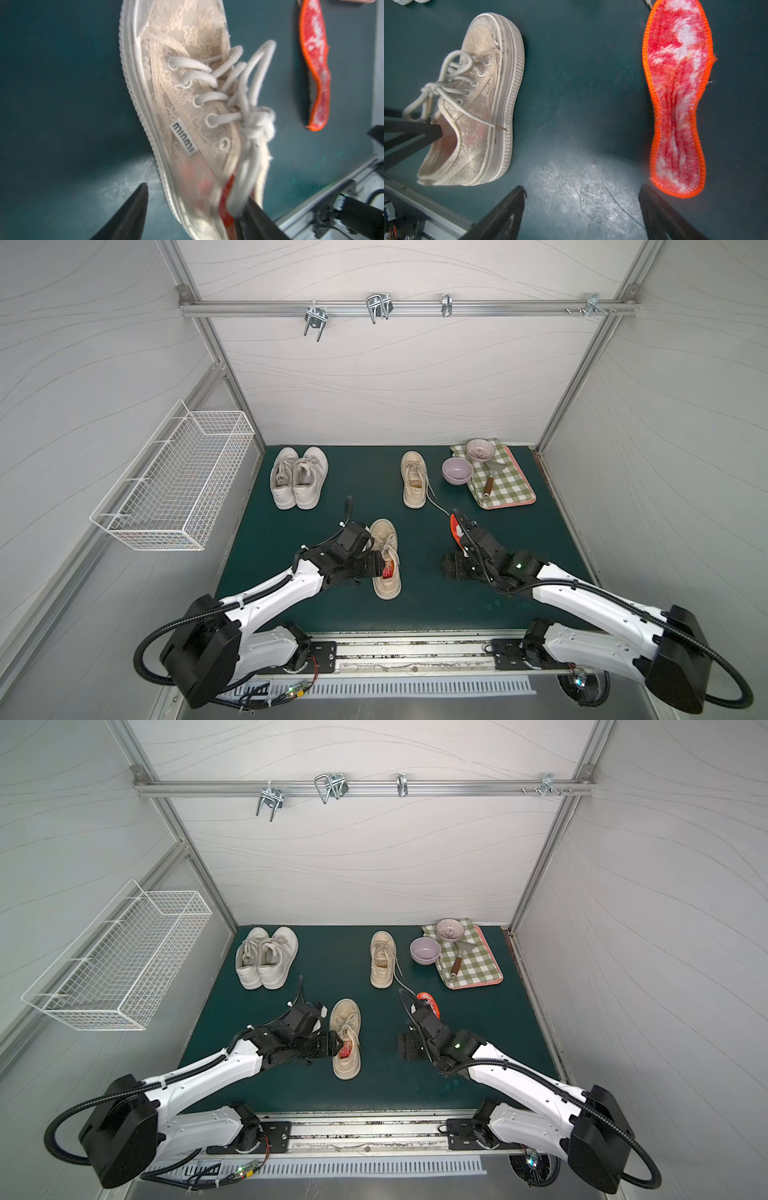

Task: Remove the insole from the shoe
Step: Adjust the shoe at the center of the board.

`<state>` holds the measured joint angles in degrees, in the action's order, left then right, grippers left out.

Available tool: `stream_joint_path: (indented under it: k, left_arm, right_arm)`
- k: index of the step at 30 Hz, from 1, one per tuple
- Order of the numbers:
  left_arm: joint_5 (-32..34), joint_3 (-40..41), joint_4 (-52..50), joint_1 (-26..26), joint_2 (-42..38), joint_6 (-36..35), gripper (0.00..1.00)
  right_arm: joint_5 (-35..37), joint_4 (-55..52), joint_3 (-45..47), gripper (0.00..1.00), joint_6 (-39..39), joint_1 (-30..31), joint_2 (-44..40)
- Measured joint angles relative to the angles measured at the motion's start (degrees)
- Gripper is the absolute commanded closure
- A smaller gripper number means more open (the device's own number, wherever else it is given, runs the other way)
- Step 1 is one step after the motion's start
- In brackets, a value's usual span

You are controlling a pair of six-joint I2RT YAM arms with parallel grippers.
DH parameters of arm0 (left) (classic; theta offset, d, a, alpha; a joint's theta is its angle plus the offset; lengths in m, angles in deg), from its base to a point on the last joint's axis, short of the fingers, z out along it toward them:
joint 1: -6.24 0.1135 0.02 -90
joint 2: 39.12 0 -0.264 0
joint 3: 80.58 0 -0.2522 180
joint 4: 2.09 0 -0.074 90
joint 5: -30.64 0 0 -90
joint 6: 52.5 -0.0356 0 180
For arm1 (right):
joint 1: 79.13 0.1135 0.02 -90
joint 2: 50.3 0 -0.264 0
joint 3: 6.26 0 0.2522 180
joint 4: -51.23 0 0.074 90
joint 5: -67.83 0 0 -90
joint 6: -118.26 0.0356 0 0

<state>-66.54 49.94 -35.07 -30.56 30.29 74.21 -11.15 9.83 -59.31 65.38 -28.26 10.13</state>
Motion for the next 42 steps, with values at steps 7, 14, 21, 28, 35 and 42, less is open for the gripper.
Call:
stream_joint_path:
  k: [7, 14, 21, 28, 35, 42]
  left_arm:
    - [-0.1, -0.2, 2.1, -0.2, 3.2, -1.0, 0.72]
    - [1.9, -2.1, 2.2, -3.3, 4.9, -2.1, 0.94]
    - [2.1, -3.8, 2.3, -8.2, 7.0, -2.2, 1.0]
    - [1.2, -5.9, 3.3, -11.5, 9.9, -2.2, 1.0]
    - [0.2, -6.9, 3.7, -13.7, 11.1, -2.2, 1.0]
    - [-0.5, -7.6, 3.8, -14.6, 11.8, -2.3, 1.0]
  right_arm:
    - [-1.0, 1.4, -0.1, 0.23, -0.1, 1.4, 1.0]
    - [-2.3, 3.5, -0.2, 0.34, 0.1, 3.6, 3.0]
    - [-3.3, 5.6, -2.9, 0.43, -1.2, 6.0, 5.4]
    - [-5.8, 9.2, -3.5, 0.55, -2.6, 6.5, 8.7]
    - [-7.1, 10.8, -3.5, 0.65, -3.2, 7.6, 12.8]
    - [-7.1, 11.4, -3.5, 0.7, -3.6, 7.7, 15.6]
